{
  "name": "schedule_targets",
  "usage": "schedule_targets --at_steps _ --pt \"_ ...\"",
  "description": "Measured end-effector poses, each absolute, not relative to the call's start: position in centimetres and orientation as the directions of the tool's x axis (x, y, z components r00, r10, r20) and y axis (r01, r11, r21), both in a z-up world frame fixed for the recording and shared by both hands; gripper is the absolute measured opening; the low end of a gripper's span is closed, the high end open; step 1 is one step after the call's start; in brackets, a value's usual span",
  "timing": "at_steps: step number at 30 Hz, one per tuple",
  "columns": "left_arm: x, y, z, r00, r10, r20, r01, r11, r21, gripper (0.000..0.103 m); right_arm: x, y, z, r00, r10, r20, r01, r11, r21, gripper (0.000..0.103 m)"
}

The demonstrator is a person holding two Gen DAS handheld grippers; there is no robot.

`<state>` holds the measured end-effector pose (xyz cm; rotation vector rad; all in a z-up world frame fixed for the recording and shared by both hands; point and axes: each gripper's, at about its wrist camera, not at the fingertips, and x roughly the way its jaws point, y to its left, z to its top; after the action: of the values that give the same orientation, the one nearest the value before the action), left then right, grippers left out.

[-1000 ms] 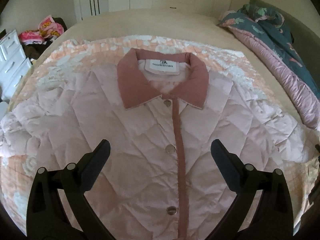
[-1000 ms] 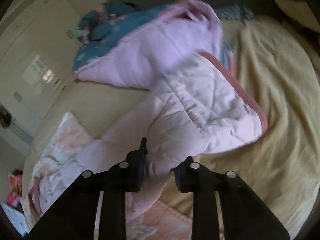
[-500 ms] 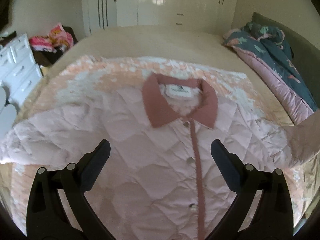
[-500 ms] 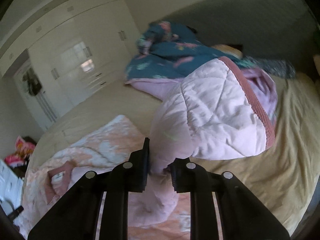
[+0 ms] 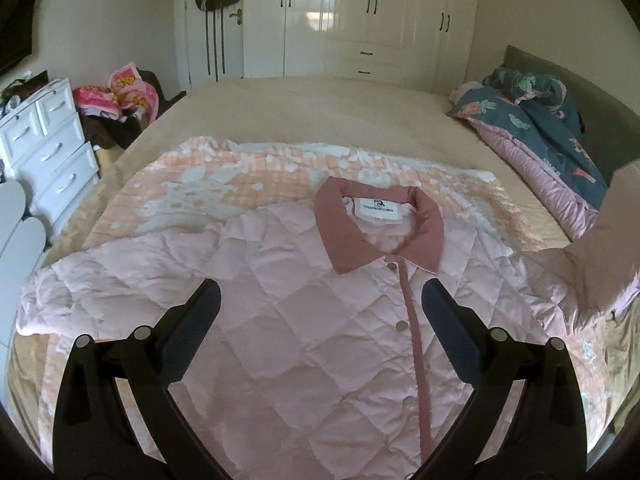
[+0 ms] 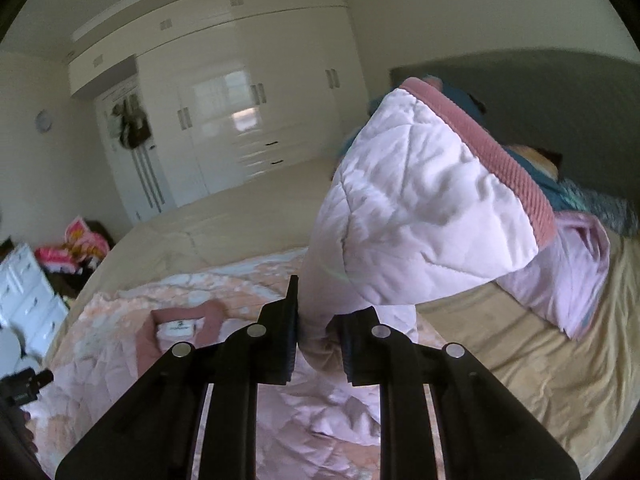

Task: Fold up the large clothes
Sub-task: 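Lift the sleeve with the right tool and carry it across the jacket front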

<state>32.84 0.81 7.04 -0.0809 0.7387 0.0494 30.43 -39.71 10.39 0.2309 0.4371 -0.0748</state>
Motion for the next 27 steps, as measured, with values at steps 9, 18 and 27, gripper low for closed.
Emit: schedule_targets --at_steps 9,18,27 --pt "31.6 3.1 7.3 0.755 0.066 -0.652 -0.103 0.994 -0.019 0.094 31.7 -32.0 11.5 0.909 0.04 -0.416 0.021 0.99 0.14 0.017" --pt "31.8 6.2 5.7 0.72 0.023 -0.693 -0.102 0.992 -0.073 0.094 33.4 -24.9 10.6 0.895 0.106 -0.434 -0.066 0.992 0.108 0.017" --pt "31.9 9.4 3.1 0.684 0.001 -0.729 -0.15 0.979 -0.139 0.094 35.0 -18.4 8.3 0.861 0.174 -0.477 -0.157 0.985 0.076 0.017"
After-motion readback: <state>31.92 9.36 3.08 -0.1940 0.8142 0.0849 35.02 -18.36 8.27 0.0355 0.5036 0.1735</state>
